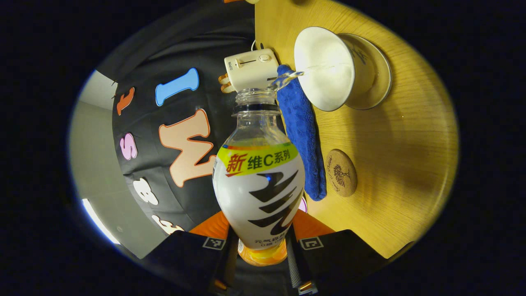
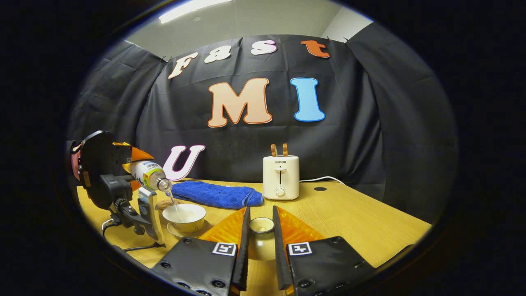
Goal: Open the teacup lid with one hand, grasp the water bottle and pour water into the teacup with the other hand; after pouring, place the water bottle on the coaster and then close the teacup lid.
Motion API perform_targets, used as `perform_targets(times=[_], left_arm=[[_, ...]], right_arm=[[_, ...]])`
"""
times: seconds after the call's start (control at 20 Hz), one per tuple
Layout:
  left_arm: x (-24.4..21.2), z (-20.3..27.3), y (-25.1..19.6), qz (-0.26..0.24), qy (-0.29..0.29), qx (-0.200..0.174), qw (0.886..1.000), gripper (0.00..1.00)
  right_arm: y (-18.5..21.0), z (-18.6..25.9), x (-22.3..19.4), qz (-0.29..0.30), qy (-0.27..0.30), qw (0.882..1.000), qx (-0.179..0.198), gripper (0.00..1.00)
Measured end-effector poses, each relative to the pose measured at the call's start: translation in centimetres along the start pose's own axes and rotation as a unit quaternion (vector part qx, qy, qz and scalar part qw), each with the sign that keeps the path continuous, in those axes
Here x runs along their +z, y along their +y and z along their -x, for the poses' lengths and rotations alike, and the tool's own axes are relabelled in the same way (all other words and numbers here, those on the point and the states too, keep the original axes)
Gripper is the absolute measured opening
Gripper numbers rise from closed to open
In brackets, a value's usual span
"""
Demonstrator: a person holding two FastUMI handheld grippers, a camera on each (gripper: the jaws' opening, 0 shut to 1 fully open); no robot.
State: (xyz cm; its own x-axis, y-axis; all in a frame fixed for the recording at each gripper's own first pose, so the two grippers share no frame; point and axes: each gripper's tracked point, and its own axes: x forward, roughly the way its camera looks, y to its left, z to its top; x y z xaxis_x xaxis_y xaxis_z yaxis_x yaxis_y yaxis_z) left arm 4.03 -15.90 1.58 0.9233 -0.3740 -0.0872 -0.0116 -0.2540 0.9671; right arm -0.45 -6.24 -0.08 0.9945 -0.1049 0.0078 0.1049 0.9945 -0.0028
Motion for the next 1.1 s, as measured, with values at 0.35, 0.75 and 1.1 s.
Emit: perform_targets(times=[0.35, 0.75, 1.1], left_arm=[[-0.2, -0.1, 0.2, -0.032, 0.005, -0.009, 0.999, 0.50], [-0.7, -0.2, 0.8, -0.062, 0.010, -0.005, 0.998, 0.50], [-0.8, 0.0, 2.1, -0.092, 0.012, -0.001, 0.996, 0.50]], right_arm=[[0.0, 0.1, 0.0, 0.000, 0.000, 1.000, -0.001, 0.30], [-0.2, 0.0, 0.1, 0.000, 0.000, 1.000, -0.004, 0.30], [-0.2, 0.0, 0.0, 0.000, 0.000, 1.000, -0.003, 0.30]])
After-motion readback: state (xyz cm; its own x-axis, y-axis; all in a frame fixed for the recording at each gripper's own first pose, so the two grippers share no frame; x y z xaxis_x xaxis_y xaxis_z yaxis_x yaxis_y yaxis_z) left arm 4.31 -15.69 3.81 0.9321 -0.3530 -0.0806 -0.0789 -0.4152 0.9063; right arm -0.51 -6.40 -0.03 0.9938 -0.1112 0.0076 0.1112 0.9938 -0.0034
